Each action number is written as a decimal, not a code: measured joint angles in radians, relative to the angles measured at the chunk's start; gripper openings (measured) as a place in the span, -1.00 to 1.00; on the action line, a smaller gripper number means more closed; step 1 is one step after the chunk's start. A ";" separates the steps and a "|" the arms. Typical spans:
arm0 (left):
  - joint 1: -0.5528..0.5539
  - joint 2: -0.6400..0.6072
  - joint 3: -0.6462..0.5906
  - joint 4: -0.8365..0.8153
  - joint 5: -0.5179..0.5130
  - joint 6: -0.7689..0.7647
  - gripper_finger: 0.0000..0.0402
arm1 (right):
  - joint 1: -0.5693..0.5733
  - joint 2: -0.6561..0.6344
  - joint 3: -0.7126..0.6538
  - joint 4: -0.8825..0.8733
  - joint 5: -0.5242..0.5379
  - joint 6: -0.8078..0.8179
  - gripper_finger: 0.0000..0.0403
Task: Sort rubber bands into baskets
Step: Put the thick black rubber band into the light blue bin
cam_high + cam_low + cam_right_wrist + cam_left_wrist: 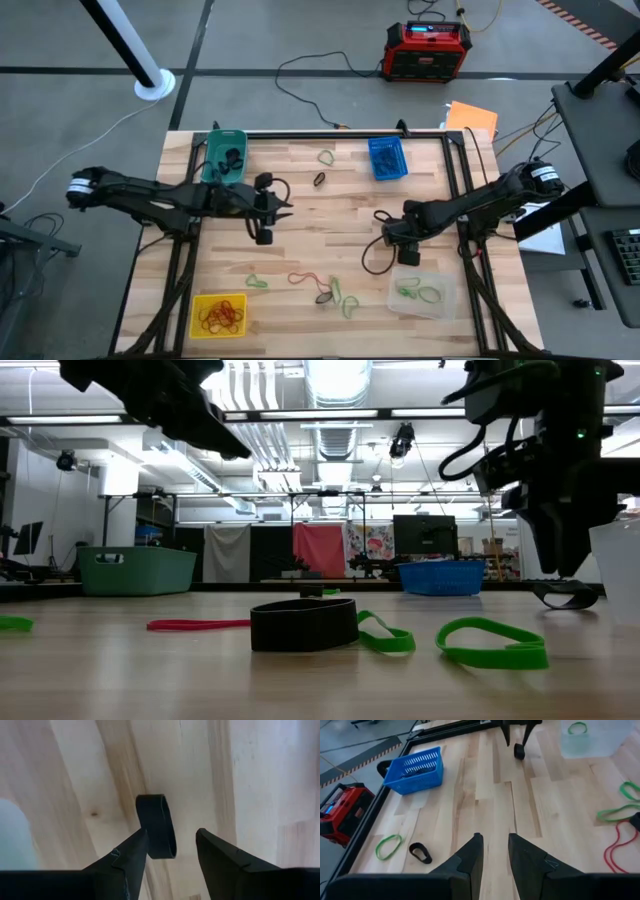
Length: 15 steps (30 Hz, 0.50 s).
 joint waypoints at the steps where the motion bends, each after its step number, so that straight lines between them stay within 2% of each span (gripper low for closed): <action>1: 0.000 0.005 0.000 0.004 0.000 0.000 -0.62 | 0.002 0.000 -0.005 0.001 0.001 0.000 -0.16; 9: 0.001 0.055 0.000 0.021 -0.001 0.000 -0.62 | 0.008 0.000 -0.046 0.038 0.001 -0.011 0.01; 15: 0.001 0.091 0.000 0.039 -0.001 0.000 -0.62 | 0.008 0.000 -0.061 0.120 0.001 -0.010 0.03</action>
